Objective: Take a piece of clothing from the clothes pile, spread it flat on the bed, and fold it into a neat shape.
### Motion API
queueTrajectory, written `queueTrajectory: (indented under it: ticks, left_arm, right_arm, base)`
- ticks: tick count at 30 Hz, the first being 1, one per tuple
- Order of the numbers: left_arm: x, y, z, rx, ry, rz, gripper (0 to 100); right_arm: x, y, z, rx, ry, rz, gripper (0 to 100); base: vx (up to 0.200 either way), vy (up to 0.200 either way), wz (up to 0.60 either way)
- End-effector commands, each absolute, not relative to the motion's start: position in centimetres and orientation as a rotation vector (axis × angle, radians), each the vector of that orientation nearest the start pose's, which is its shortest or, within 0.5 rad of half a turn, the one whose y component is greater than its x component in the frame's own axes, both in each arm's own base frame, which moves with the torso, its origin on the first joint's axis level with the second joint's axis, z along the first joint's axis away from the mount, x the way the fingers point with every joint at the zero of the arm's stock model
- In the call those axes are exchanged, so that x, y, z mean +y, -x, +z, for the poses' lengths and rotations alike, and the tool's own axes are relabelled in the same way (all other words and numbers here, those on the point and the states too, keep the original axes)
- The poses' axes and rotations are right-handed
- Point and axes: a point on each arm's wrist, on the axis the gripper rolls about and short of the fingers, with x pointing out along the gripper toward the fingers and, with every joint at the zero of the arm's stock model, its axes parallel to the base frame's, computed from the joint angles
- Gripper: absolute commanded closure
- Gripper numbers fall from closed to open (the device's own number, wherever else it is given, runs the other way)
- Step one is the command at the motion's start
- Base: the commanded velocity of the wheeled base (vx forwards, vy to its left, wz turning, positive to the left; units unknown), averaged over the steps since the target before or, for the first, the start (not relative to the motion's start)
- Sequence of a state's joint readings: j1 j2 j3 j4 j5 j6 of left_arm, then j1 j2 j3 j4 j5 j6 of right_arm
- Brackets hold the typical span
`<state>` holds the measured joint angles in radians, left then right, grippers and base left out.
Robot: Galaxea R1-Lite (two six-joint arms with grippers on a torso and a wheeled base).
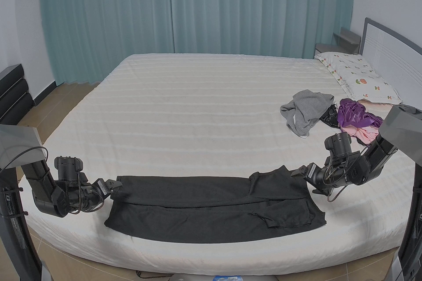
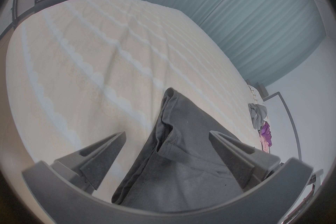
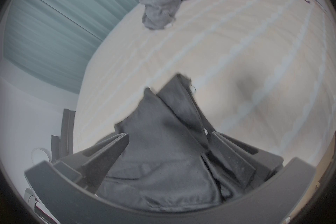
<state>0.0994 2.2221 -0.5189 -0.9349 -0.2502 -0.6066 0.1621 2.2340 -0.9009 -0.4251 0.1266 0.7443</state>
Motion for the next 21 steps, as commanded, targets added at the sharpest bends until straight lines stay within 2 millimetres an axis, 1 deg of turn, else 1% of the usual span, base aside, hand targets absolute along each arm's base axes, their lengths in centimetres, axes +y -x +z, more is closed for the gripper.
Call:
queueTrajectory:
  ticks: [1, 3, 5, 6, 7, 11, 12, 13, 14, 16, 21]
  left_arm:
    - [2.7, -31.5, -0.7, 0.737, 0.713, 0.084, 0]
    - [2.8, -32.3, -0.5, 0.716, 0.714, 0.078, 0]
    - [2.9, -33.3, -0.1, 0.684, 0.724, 0.072, 0]
    - [2.9, -33.3, -0.1, 0.684, 0.724, 0.072, 0]
    - [3.0, -34.4, 0.0, 0.665, 0.734, 0.069, 0]
    - [2.7, -36.1, -0.9, 0.699, 0.734, 0.070, 0]
    - [2.6, -36.6, -1.3, 0.708, 0.733, 0.068, 0]
    - [2.6, -36.6, -1.3, 0.708, 0.733, 0.068, 0]
    - [2.2, -37.5, -1.9, 0.713, 0.727, 0.065, 0]
    - [1.8, -38.1, -2.6, 0.719, 0.719, 0.062, 0]
    - [1.4, -38.8, -2.8, 0.709, 0.704, 0.060, 0]
  right_arm:
    - [5.4, -36.3, 1.5, 0.880, -0.679, -0.060, 0]
    - [5.1, -36.7, 1.4, 0.851, -0.665, -0.046, 0]
    - [5.1, -37.2, 0.6, 0.843, -0.654, -0.018, 0]
    - [5.1, -37.2, 0.6, 0.843, -0.654, -0.018, 0]
    - [5.2, -37.8, 0.1, 0.830, -0.662, 0.011, 0]
    - [5.1, -38.7, -1.2, 0.835, -0.666, 0.010, 0]
    - [5.0, -39.0, -1.3, 0.830, -0.668, 0.009, 0]
    - [5.0, -39.0, -1.3, 0.830, -0.668, 0.009, 0]
    - [4.9, -39.7, -1.2, 0.810, -0.682, 0.011, 0]
    - [4.7, -40.1, -1.1, 0.798, -0.684, 0.008, 0]
    - [4.2, -40.3, -1.3, 0.799, -0.696, 0.010, 0]
  base:
    - [0.000, 0.000, 0.00]
    - [0.000, 0.000, 0.00]
    - [0.000, 0.000, 0.00]
    - [0.000, 0.000, 0.00]
    - [0.000, 0.000, 0.00]
    - [0.000, 0.000, 0.00]
    - [0.000, 0.000, 0.00]
    - [0.000, 0.000, 0.00]
    - [0.000, 0.000, 0.00]
    - [0.000, 0.000, 0.00]
    - [0.000, 0.000, 0.00]
